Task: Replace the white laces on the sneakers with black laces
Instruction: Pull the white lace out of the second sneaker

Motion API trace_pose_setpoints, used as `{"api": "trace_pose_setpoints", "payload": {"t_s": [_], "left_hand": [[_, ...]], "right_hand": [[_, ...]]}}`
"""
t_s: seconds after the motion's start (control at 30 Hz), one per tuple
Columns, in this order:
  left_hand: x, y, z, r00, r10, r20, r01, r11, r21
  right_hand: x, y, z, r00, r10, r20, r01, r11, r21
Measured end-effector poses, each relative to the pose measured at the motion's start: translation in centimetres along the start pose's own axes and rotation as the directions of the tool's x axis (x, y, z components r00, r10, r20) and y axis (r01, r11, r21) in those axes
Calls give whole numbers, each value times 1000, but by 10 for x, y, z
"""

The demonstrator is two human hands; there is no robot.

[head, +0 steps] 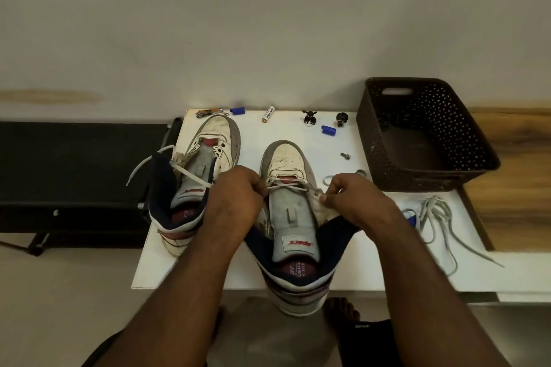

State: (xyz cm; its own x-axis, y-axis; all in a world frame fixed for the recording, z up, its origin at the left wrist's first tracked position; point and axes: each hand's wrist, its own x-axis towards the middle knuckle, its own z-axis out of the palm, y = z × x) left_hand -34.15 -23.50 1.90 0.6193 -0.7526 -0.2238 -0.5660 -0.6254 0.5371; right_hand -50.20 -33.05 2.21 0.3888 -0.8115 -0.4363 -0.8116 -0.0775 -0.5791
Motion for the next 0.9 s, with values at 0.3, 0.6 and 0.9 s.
{"api": "trace_pose_setpoints", "payload": {"t_s": [0.3, 0.6, 0.9], "left_hand": [[-9, 14, 6, 970, 228, -81, -206, 954, 218], [17, 14, 16, 967, 220, 127, -242, 949, 201], [14, 13, 23, 979, 155, 134, -142, 985, -102]], "right_hand": [[2, -11, 2, 991, -100, 93, 100, 995, 7], [-3, -14, -5, 943, -136, 304, 154, 988, -34], [9, -17, 14, 963, -269, 32, 270, 961, -54]]}}
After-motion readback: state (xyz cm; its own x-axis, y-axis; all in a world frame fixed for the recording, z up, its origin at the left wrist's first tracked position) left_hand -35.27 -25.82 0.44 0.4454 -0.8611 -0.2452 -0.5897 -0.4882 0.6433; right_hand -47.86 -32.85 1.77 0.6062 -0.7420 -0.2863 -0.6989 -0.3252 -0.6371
